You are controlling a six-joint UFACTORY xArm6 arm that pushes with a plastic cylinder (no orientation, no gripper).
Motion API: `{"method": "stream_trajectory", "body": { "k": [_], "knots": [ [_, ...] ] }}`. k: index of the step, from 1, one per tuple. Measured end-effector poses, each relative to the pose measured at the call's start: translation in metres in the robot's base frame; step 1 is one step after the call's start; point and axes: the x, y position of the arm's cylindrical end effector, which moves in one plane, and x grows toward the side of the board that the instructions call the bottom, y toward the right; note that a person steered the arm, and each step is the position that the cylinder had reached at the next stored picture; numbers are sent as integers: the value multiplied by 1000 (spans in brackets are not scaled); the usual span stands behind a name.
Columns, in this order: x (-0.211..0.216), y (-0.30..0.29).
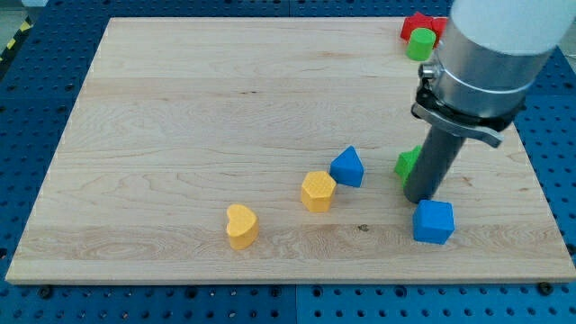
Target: Push the green star into the green circle
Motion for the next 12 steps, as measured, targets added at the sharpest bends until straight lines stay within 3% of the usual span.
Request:
{"method": "stream_trajectory", "body": {
  "k": [6, 8, 10, 12],
  "knots": [
    [-199, 49],
    [-201, 55],
    [-115, 48],
    [-93, 50]
  ]
}}
